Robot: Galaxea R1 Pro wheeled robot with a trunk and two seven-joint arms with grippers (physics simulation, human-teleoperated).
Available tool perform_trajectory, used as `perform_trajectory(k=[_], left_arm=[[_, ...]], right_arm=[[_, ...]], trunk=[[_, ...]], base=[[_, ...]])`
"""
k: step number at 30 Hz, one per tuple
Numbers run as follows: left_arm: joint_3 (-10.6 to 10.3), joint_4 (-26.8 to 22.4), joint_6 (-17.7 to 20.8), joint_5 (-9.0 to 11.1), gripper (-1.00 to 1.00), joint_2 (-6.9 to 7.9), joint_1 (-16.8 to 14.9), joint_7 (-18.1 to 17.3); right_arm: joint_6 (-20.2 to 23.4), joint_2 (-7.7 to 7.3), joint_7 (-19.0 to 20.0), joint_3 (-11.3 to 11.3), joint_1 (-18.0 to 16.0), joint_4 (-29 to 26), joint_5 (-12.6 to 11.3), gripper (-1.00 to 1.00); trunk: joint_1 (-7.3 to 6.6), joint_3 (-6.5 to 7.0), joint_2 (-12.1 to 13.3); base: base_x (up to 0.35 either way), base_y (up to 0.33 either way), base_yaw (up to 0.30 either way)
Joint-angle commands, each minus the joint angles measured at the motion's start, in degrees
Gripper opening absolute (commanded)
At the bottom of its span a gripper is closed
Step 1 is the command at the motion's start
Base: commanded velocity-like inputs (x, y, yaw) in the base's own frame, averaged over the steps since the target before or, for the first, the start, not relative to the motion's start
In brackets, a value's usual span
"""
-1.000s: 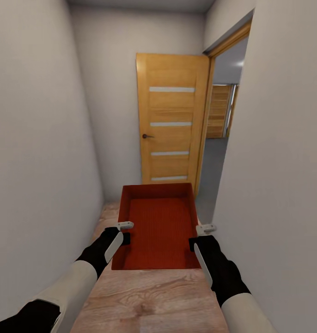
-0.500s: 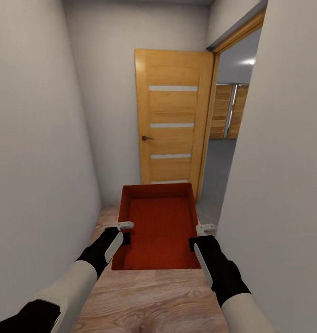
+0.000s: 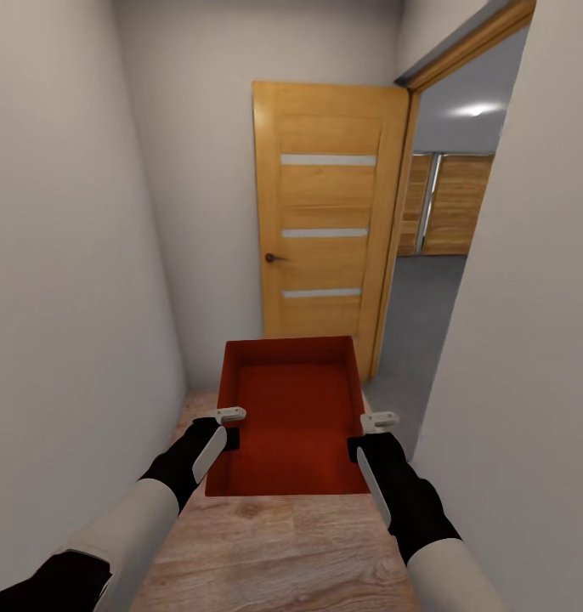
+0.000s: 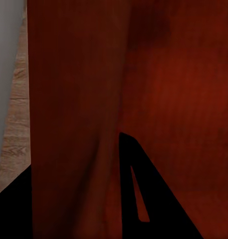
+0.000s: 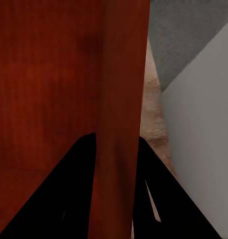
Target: Move the two storage containers from the living room to the garage. In the garage, place one container on the floor and stack the other container on top of it (either order is fine).
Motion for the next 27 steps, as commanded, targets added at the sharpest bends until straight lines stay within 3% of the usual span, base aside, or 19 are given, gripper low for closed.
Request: perform_trajectory(k=[1, 13, 27], left_arm=[[0.0, -0.1, -0.4, -1.5, -1.0, -1.42, 0.0, -0.1], [0.0, -0.1, -0.4, -1.5, -1.0, -1.42, 0.0, -0.1], [0.0, -0.1, -0.4, -1.5, -1.0, -1.42, 0.0, -0.1]], right_arm=[[-0.3, 1.4, 0.2, 2.1, 0.0, 0.1, -2.2, -1.0], [-0.3, 1.4, 0.0, 2.1, 0.0, 0.1, -2.2, -1.0], [-0.3, 1.4, 0.0, 2.1, 0.0, 0.1, -2.2, -1.0]], trunk=[[0.0, 0.0, 0.0], [0.0, 0.0, 0.0], [0.0, 0.0, 0.0]], base=[[0.336, 0.12, 0.0], [0.336, 0.097, -0.024], [0.336, 0.09, -0.267]])
